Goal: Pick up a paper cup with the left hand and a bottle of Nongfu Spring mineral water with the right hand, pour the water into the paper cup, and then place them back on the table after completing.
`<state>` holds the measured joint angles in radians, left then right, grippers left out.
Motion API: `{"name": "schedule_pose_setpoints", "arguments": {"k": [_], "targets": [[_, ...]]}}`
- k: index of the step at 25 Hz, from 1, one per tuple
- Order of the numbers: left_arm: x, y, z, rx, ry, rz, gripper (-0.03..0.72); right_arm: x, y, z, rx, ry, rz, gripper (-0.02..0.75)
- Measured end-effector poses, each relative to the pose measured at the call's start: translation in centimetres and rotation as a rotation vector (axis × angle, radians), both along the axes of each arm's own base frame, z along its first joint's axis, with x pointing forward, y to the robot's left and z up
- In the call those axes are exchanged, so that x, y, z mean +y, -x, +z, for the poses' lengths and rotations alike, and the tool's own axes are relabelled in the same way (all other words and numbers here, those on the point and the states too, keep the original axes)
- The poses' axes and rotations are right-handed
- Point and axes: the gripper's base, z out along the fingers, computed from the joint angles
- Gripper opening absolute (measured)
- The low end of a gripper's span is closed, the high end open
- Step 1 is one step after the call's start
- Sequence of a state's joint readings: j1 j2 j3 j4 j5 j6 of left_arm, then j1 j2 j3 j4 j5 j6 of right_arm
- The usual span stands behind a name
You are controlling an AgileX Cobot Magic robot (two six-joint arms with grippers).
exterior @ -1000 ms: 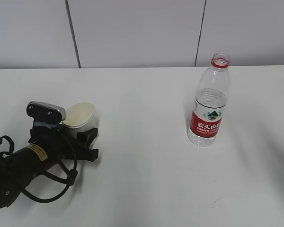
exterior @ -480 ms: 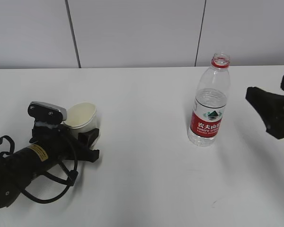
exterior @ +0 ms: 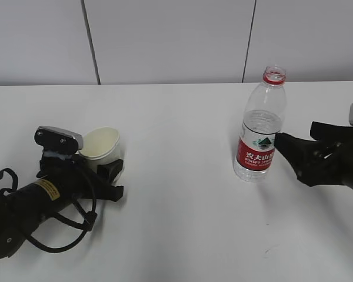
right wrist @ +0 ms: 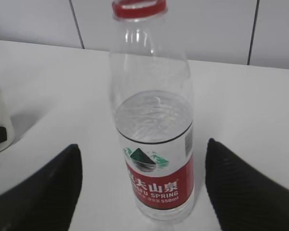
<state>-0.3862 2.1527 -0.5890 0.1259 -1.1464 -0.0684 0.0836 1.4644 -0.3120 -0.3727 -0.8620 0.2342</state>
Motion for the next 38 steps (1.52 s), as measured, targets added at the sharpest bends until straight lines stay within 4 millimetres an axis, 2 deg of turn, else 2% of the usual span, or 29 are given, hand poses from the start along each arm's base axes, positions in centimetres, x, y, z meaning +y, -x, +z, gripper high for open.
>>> {"name": "schedule_pose_setpoints", "arguments": {"k": [15,20,27,38], "targets": [[0.0,0.0,0.0,-0.002,0.001,0.0,0.349,0.6,-3.6,-5.0,0.03,-0.099,0.01,0.591],[0.0,0.0,0.0,-0.002,0.001,0.0,0.349,0.6,-4.3,-5.8,0.045,-0.102,0.0,0.592],[0.0,0.0,0.0,-0.002,0.001,0.0,0.349,0.8,-5.5,-6.4,0.043,-0.099,0.019,0.641],[0.0,-0.1,0.0,-0.003,0.001,0.0,0.349,1.2,-8.1,-7.0,0.012,-0.094,0.043,0.644]]}}
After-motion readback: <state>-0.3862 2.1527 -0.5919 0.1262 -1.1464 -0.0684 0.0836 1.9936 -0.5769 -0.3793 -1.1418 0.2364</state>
